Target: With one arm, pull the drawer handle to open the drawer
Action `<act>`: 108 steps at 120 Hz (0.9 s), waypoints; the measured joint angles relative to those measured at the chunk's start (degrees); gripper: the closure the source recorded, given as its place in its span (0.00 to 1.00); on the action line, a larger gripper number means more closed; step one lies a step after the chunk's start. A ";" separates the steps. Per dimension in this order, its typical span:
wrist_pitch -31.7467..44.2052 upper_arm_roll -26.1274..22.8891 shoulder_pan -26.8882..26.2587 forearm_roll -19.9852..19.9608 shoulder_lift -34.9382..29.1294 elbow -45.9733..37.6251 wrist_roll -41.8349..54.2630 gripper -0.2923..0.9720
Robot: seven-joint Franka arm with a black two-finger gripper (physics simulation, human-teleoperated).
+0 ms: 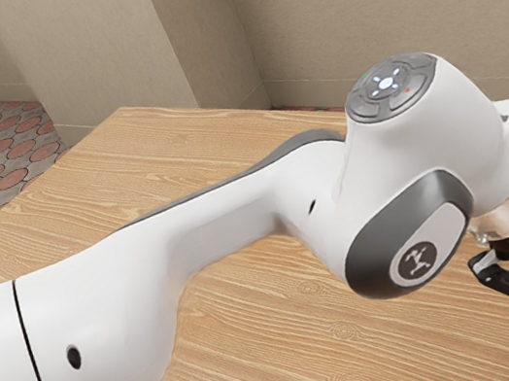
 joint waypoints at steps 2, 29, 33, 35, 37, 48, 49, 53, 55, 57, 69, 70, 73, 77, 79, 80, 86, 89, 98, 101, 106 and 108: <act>-0.05 0.01 0.03 0.01 -0.28 -0.32 0.00 0.46; -0.53 0.40 0.22 0.10 -3.88 -5.00 -0.09 0.46; -0.57 0.47 0.21 0.08 -4.54 -5.84 -0.10 0.46; -0.59 0.55 0.19 0.09 -4.85 -6.21 -0.11 0.46; -0.61 0.61 0.19 0.10 -5.15 -6.55 -0.11 0.46; -0.70 0.85 0.20 0.09 -6.68 -8.48 -0.14 0.46; -0.71 0.86 0.20 0.08 -6.82 -8.66 -0.14 0.46; -0.73 0.90 0.22 0.07 -7.32 -9.33 -0.16 0.46; -0.75 0.92 0.23 0.06 -7.55 -9.64 -0.16 0.46; -0.76 0.93 0.25 0.06 -7.76 -9.93 -0.17 0.46; -0.81 0.97 0.31 0.15 -8.94 -11.41 -0.19 0.46; -0.81 0.97 0.31 0.20 -9.04 -11.51 -0.20 0.46; -0.86 0.98 0.31 0.34 -9.41 -11.85 -0.20 0.46; -1.04 0.96 0.34 0.48 -9.82 -12.16 -0.21 0.46; -1.16 0.97 0.35 0.58 -10.04 -12.28 -0.21 0.46; -1.21 0.98 0.35 0.63 -10.15 -12.35 -0.21 0.46; -1.53 1.00 0.42 0.91 -10.64 -12.81 -0.22 0.46; -1.69 0.99 0.46 1.06 -10.87 -13.03 -0.23 0.46; -2.21 1.03 0.53 1.41 -11.83 -14.00 -0.25 0.46; -2.36 1.03 0.57 1.52 -12.16 -14.38 -0.26 0.46; -2.58 1.03 0.65 1.68 -12.85 -15.27 -0.28 0.46; -2.66 1.12 0.60 1.75 -13.06 -15.58 -0.29 0.46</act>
